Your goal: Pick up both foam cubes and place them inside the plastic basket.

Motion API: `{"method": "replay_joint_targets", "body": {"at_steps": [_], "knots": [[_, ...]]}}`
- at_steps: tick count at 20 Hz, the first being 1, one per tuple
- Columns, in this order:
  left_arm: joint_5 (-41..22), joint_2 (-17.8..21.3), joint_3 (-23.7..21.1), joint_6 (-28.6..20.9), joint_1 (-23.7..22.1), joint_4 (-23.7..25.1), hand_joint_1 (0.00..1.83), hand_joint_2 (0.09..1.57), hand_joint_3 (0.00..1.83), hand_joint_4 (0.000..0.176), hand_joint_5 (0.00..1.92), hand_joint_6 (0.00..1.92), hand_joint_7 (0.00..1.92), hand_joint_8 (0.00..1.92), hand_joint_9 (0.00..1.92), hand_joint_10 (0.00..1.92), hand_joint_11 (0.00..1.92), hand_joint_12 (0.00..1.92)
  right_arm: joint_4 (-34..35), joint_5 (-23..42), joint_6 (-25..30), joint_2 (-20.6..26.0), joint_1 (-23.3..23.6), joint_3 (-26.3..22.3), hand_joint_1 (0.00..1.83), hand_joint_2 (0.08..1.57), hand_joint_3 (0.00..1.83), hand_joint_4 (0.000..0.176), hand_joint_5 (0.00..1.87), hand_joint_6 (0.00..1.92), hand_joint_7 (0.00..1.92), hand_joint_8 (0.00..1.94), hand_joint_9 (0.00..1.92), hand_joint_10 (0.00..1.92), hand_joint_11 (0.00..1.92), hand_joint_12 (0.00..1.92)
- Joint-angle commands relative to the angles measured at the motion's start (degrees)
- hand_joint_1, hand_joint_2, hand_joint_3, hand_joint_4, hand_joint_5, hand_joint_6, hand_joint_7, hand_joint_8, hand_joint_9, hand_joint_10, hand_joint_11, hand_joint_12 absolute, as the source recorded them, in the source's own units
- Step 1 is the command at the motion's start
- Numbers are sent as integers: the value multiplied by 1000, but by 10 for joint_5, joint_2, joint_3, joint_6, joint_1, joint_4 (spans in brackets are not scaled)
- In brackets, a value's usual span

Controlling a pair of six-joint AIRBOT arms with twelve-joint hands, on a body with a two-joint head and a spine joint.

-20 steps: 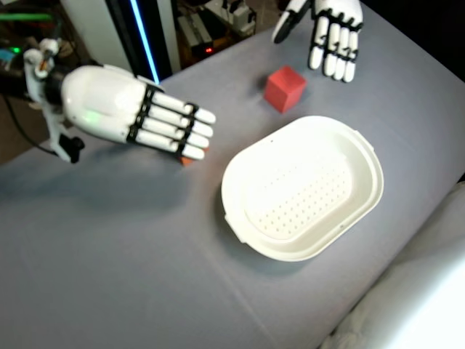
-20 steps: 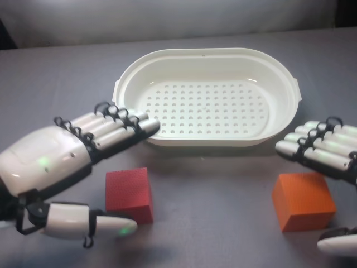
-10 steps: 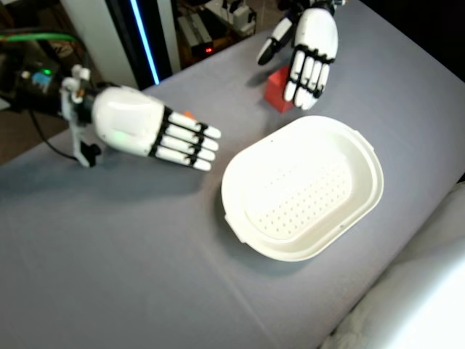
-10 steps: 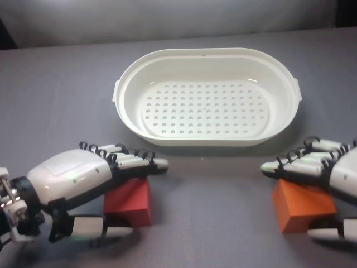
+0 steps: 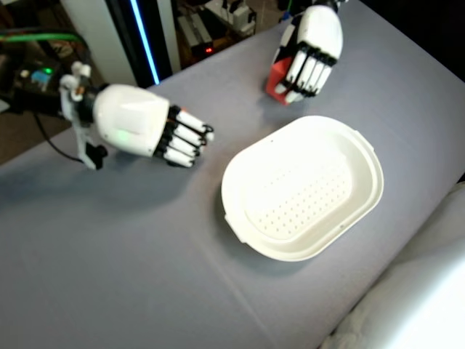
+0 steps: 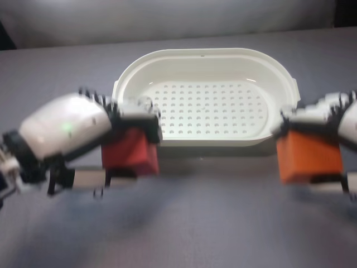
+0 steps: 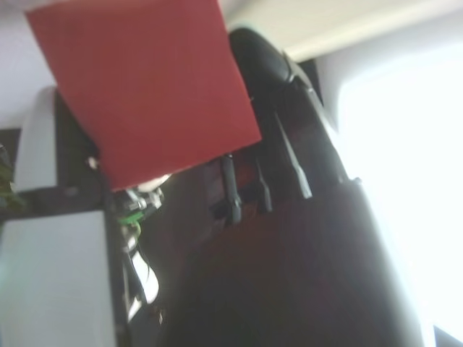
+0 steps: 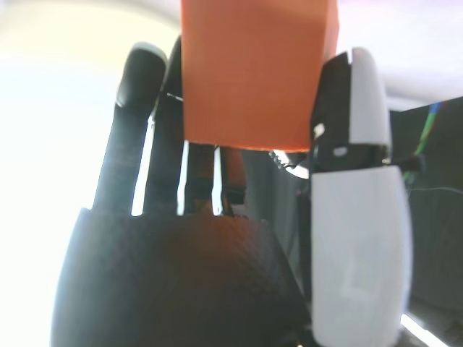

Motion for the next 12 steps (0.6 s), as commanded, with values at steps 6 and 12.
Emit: {"method": "replay_joint_targets", "body": {"at_steps": [6, 12], "knots": [[75, -62, 93, 27, -126, -16, 1353, 1203, 1, 0, 714, 1176, 790, 1302, 816, 1489, 798, 1592, 15, -31, -49, -67, 127, 81, 1336, 1243, 0, 0, 616, 1421, 747, 1352, 740, 1504, 510, 1608], [155, -117, 159, 28, -156, -41, 860, 1160, 0, 0, 304, 457, 325, 457, 286, 1094, 138, 1836, 53, -102, -59, -132, 159, 151, 44, 1253, 0, 59, 10, 185, 92, 167, 16, 538, 8, 1251]]}}
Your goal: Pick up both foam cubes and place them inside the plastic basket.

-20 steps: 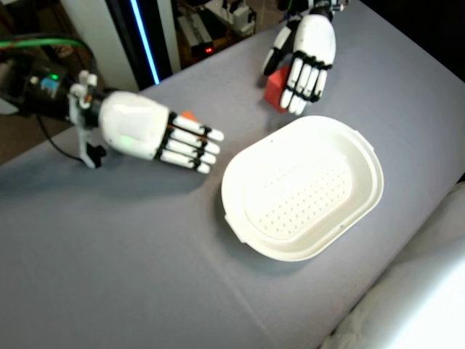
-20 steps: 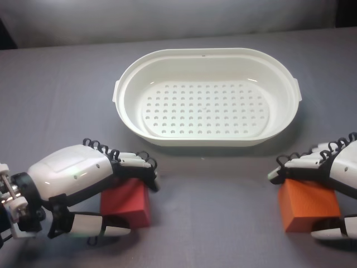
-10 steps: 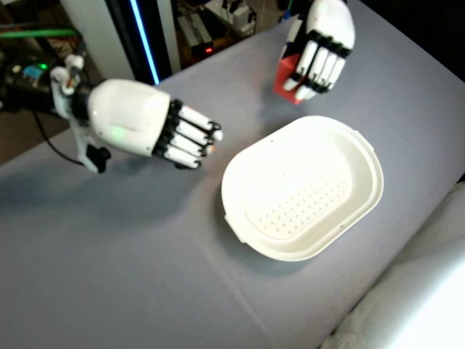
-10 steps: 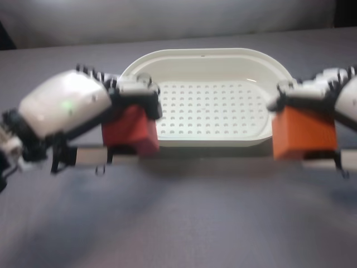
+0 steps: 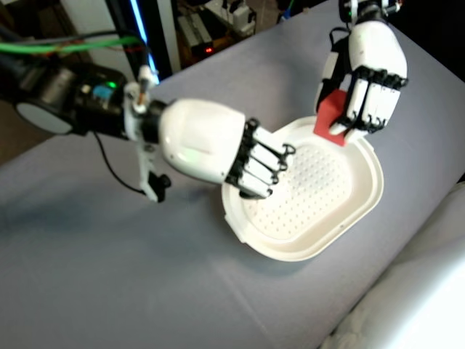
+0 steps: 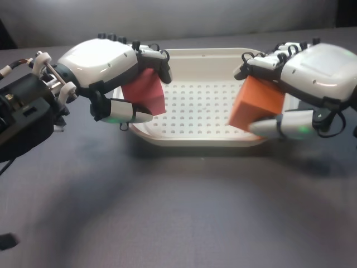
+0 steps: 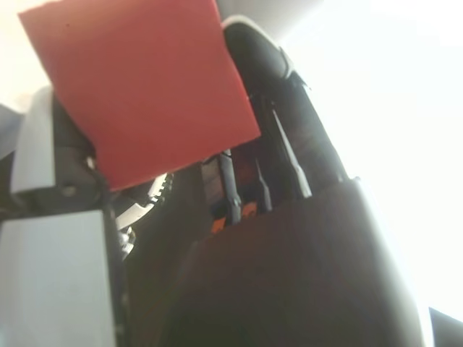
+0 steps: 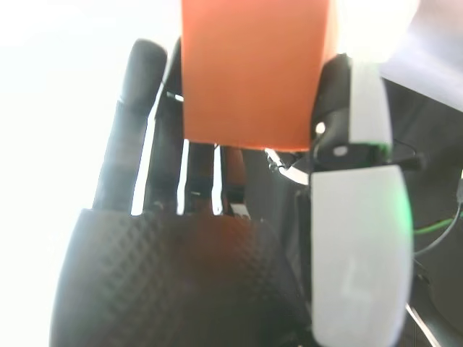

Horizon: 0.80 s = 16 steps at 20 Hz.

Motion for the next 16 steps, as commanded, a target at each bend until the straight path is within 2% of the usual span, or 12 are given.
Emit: {"method": "replay_joint_targets", "body": {"at_steps": [1, 2, 3, 4, 6, 7, 8, 10, 12, 13, 14, 16], "knots": [[-70, 0, 1, 0, -5, -7, 849, 1149, 0, 0, 185, 258, 216, 248, 161, 946, 53, 1764, 6, 72, 3, 2, 8, 3, 8, 1229, 0, 73, 1, 36, 18, 33, 2, 107, 1, 546], [-70, 1, 0, 1, -3, -7, 846, 1141, 0, 9, 126, 132, 129, 108, 51, 812, 10, 1711, 7, 70, 3, 2, 8, 3, 1, 1226, 1, 77, 0, 6, 3, 6, 0, 21, 0, 108], [-70, 1, 0, 2, -1, -7, 814, 1123, 0, 63, 79, 72, 39, 29, 9, 462, 1, 1622, 8, 69, 2, 2, 8, 3, 0, 1213, 0, 97, 0, 0, 0, 0, 0, 3, 0, 21], [-72, 3, -3, 5, 2, -10, 774, 1102, 0, 90, 37, 36, 7, 5, 1, 127, 0, 1475, 11, 69, 2, 2, 8, 3, 0, 1197, 0, 116, 0, 0, 0, 0, 0, 0, 0, 3], [-78, 11, -11, 17, 6, -19, 709, 1056, 0, 125, 1, 0, 0, 0, 0, 4, 0, 1249, 14, 71, 2, 4, 8, -2, 0, 1185, 0, 117, 0, 0, 0, 0, 0, 0, 0, 0], [-87, 17, -15, 19, 11, -25, 684, 1035, 0, 128, 0, 0, 0, 0, 0, 0, 0, 1174, 16, 75, 2, 7, 8, -6, 0, 1183, 0, 113, 0, 0, 0, 0, 0, 0, 0, 0], [-104, 24, -22, 20, 18, -33, 672, 1029, 1, 132, 0, 0, 0, 0, 0, 0, 0, 949, 19, 85, 2, 12, 8, -13, 5, 1184, 0, 109, 0, 0, 0, 0, 0, 0, 0, 0], [-147, 47, -44, 20, 39, -48, 647, 1060, 4, 136, 0, 0, 0, 0, 0, 0, 0, 91, 20, 113, 2, 36, 4, -35, 2, 1184, 0, 117, 0, 0, 0, 0, 0, 0, 0, 0], [-192, 69, -67, 20, 62, -58, 596, 1101, 17, 128, 0, 0, 0, 0, 0, 0, 0, 3, 20, 156, 2, 61, -15, -64, 0, 1183, 0, 138, 0, 0, 0, 0, 0, 0, 0, 0], [-230, 83, -83, 20, 83, -70, 570, 1130, 26, 109, 0, 0, 0, 0, 0, 0, 0, 0, 22, 196, 2, 83, -37, -88, 12, 1204, 0, 144, 0, 0, 0, 0, 0, 0, 0, 0], [-255, 91, -93, 20, 96, -78, 544, 1155, 32, 105, 0, 0, 0, 0, 0, 0, 0, 0, 24, 223, 2, 95, -51, -102, 22, 1213, 4, 150, 0, 0, 0, 0, 0, 0, 0, 0], [-333, 115, -123, 19, 139, -106, 467, 1244, 23, 91, 0, 0, 0, 0, 0, 0, 6, 156, 35, 311, 2, 132, -100, -143, 89, 1227, 9, 144, 0, 0, 0, 0, 0, 0, 0, 0]]}}
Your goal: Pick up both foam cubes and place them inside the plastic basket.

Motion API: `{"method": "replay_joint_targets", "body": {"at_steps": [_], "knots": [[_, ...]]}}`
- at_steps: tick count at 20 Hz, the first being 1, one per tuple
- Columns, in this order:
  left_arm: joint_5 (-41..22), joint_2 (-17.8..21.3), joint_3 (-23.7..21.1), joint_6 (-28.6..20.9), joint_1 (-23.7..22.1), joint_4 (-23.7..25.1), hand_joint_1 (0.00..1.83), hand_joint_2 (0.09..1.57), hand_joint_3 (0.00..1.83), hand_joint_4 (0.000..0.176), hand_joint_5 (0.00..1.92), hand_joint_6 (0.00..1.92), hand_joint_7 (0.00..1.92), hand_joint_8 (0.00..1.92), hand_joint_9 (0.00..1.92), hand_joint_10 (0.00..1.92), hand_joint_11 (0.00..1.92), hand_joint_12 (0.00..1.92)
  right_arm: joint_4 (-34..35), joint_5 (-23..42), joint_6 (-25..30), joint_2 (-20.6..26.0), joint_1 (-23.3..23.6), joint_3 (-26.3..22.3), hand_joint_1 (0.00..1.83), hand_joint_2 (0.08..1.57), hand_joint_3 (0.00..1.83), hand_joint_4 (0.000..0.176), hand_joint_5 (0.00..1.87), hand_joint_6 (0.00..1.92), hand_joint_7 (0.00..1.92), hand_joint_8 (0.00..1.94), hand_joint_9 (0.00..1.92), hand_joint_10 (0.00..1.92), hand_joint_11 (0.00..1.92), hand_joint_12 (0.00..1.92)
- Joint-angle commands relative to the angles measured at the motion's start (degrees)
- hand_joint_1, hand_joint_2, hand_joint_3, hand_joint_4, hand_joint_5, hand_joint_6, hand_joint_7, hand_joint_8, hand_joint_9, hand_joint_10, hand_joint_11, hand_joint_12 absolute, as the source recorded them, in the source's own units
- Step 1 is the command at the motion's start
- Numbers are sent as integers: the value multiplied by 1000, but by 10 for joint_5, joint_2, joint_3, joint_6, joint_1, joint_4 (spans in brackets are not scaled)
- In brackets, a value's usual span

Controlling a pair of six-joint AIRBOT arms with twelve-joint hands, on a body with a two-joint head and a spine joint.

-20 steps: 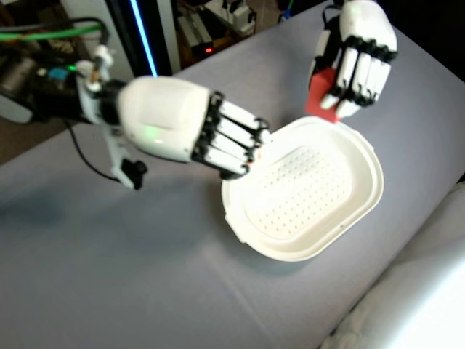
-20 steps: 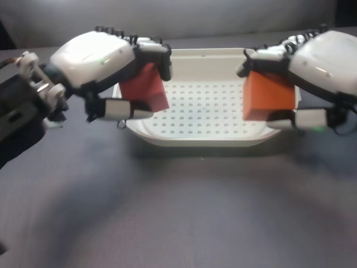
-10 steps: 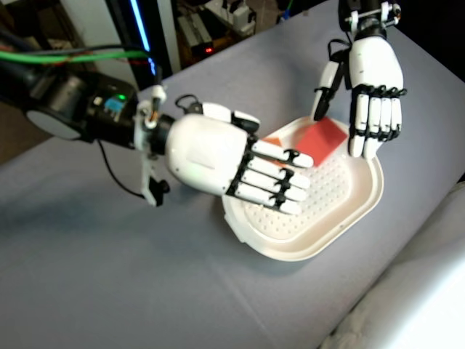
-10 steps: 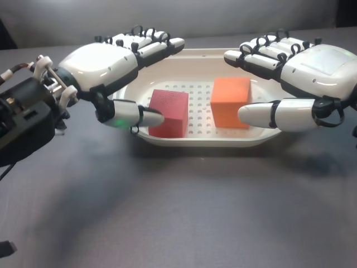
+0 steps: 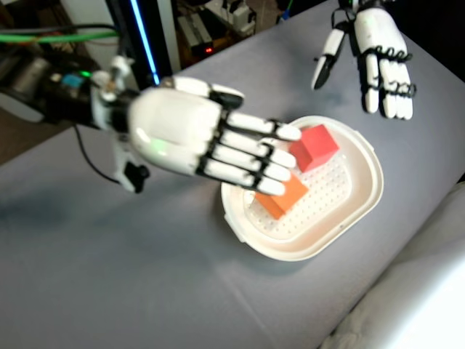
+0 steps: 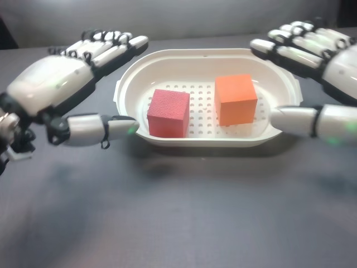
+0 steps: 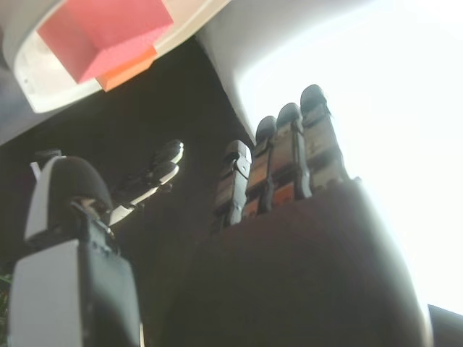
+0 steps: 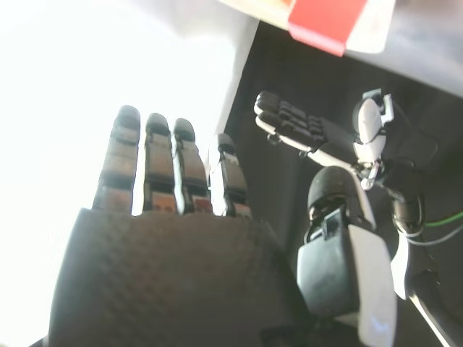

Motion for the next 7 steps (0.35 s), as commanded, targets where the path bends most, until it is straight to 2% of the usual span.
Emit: {"method": "replay_joint_targets", "body": {"at_steps": [1, 2, 3, 5, 6, 7], "knots": [[-124, 13, -4, 0, 5, -17, 453, 1276, 6, 92, 0, 0, 0, 0, 0, 0, 0, 281, 8, 138, 4, 13, -8, -8, 117, 1230, 8, 128, 0, 0, 0, 0, 0, 0, 0, 0], [-146, 20, -14, -3, 19, -24, 450, 1301, 3, 91, 0, 0, 0, 0, 0, 0, 0, 270, 14, 177, 6, 28, -30, -23, 122, 1230, 7, 120, 0, 0, 0, 0, 0, 0, 0, 0], [-166, 28, -23, -3, 34, -28, 408, 1306, 1, 99, 0, 0, 0, 0, 0, 0, 0, 97, 24, 219, 8, 45, -57, -38, 186, 1271, 19, 128, 0, 0, 0, 0, 0, 0, 0, 0], [-217, 40, -41, -3, 57, -37, 376, 1311, 2, 83, 0, 0, 0, 0, 0, 0, 0, 3, 44, 288, 10, 65, -105, -57, 241, 1290, 12, 113, 0, 0, 0, 0, 0, 0, 0, 0], [-239, 46, -47, -3, 64, -39, 363, 1311, 2, 102, 0, 0, 0, 0, 0, 0, 0, 0, 51, 317, 13, 71, -120, -63, 245, 1265, 0, 97, 0, 0, 0, 0, 0, 0, 0, 0], [-252, 52, -53, -2, 68, -36, 386, 1333, 0, 111, 0, 0, 0, 0, 0, 0, 0, 306, 56, 341, 17, 76, -132, -68, 231, 1239, 0, 81, 0, 0, 0, 0, 0, 0, 0, 0]]}}
